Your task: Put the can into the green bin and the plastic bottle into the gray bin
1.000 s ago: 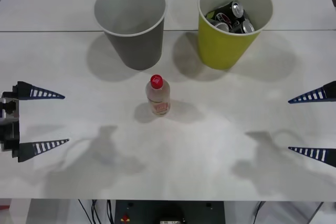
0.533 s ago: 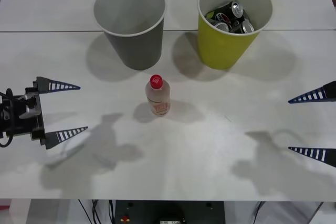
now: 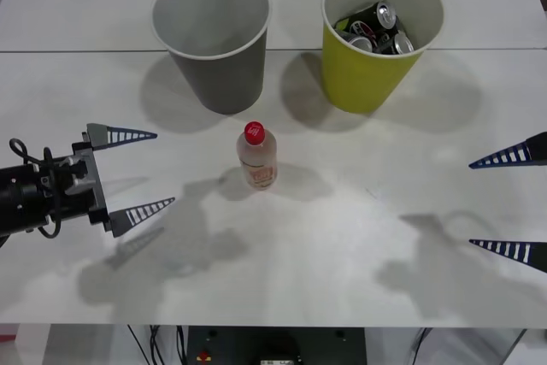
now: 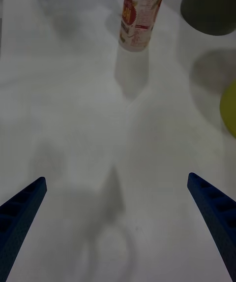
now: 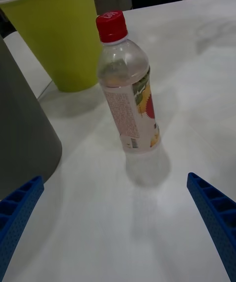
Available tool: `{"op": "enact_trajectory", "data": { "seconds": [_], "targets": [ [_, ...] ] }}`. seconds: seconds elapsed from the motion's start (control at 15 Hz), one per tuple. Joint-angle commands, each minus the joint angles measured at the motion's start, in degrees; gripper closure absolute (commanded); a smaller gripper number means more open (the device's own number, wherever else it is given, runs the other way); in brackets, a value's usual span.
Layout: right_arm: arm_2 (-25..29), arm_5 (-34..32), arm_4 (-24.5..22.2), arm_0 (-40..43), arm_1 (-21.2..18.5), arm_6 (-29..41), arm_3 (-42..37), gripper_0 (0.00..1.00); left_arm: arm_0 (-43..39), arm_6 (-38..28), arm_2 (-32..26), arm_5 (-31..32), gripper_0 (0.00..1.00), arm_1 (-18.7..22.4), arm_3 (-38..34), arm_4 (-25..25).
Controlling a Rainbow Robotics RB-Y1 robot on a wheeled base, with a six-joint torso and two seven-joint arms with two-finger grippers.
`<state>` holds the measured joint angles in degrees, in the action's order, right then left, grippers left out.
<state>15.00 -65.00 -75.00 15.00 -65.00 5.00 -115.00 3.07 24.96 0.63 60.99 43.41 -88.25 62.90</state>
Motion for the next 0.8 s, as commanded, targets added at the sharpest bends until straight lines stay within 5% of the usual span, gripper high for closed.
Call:
{"op": "enact_trajectory", "data": {
  "seconds": [0.07,0.8],
  "targets": [
    [0.0,0.0,0.0,0.0,0.0,0.0,0.0,0.0,1.5,-0.3,0.1,0.9,0.0,-3.9,1.8,0.0],
    [0.0,0.0,0.0,0.0,0.0,0.0,0.0,0.0,7.3,0.1,4.4,2.5,0.0,-13.2,9.8,-0.1]
  ]
}}
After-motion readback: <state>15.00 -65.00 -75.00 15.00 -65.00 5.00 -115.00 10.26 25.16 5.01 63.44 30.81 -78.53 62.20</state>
